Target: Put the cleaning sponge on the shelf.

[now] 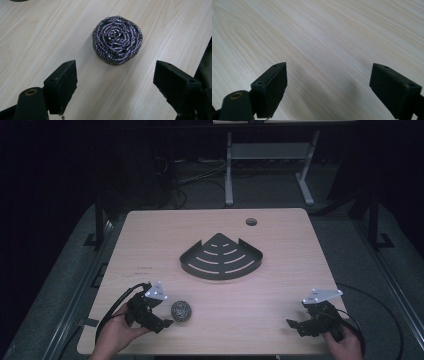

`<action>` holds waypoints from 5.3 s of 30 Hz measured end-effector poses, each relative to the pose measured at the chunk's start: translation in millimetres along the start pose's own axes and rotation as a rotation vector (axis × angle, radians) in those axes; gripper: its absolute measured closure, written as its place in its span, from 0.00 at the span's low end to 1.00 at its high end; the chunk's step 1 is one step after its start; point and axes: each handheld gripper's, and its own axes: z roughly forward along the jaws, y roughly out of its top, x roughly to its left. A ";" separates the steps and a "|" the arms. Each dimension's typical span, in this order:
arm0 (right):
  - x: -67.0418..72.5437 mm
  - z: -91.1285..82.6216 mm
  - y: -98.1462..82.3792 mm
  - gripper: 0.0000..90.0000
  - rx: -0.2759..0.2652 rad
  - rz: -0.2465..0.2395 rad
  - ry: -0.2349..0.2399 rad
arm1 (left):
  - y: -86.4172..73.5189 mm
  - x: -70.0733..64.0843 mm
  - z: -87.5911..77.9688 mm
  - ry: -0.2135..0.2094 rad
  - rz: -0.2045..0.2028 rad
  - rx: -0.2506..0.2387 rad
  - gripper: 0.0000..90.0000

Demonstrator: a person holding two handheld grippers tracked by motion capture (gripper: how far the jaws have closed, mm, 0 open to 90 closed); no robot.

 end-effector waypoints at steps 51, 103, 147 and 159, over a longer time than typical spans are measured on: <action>-0.8 -1.7 -1.6 0.16 0.001 0.002 -0.001 | 25.3 -2.4 32.8 -0.039 0.023 0.055 0.21; 4.3 2.1 1.6 0.16 0.002 -0.008 0.015 | 35.2 4.1 38.6 -0.030 0.017 0.055 0.36; 2.3 0.8 -0.7 0.16 -0.006 0.006 0.018 | 86.8 25.1 26.0 -0.083 0.023 0.040 0.35; 3.0 1.5 -0.5 0.16 -0.006 0.006 0.024 | 99.9 30.6 23.4 -0.087 0.021 0.036 0.35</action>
